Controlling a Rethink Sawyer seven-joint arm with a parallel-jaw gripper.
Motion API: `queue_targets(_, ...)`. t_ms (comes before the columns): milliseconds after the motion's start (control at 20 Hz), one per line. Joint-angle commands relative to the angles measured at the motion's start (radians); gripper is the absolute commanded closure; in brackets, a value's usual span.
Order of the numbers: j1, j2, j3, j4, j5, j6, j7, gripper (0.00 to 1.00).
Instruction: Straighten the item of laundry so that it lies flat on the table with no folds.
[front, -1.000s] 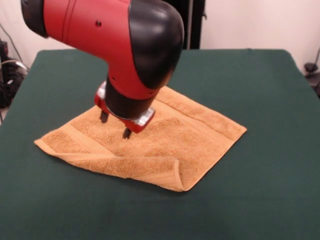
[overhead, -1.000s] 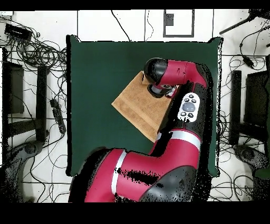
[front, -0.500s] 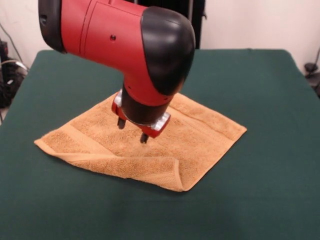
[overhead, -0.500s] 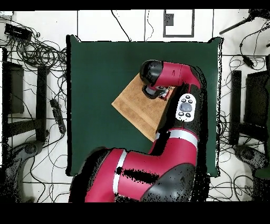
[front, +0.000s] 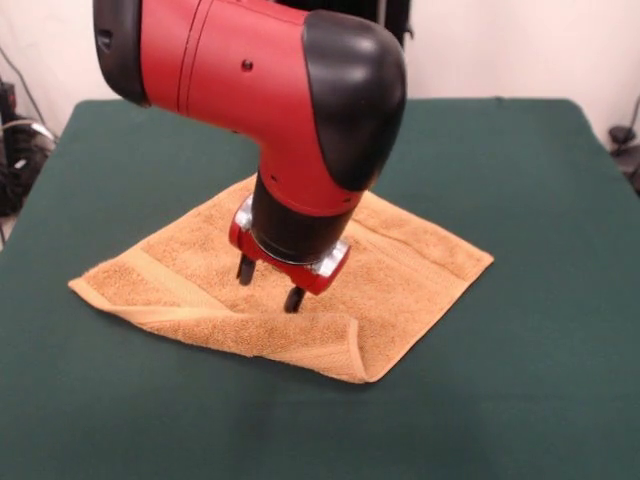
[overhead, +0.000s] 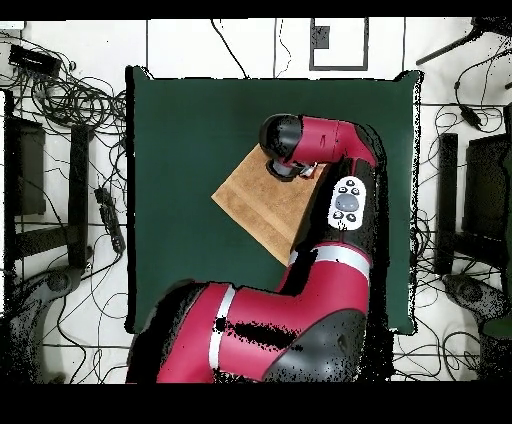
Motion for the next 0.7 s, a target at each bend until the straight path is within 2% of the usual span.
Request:
queue_targets(50, 0.057, -0.006, 0.054, 0.091, -0.005, -0.079, 0.148, 0.00)
queue_targets(250, 0.055, 0.001, 0.065, 0.107, -0.007, -0.141, 0.145, 0.00)
queue_targets(700, 0.057, 0.006, 0.069, 0.128, -0.003, -0.194, 0.143, 0.00)
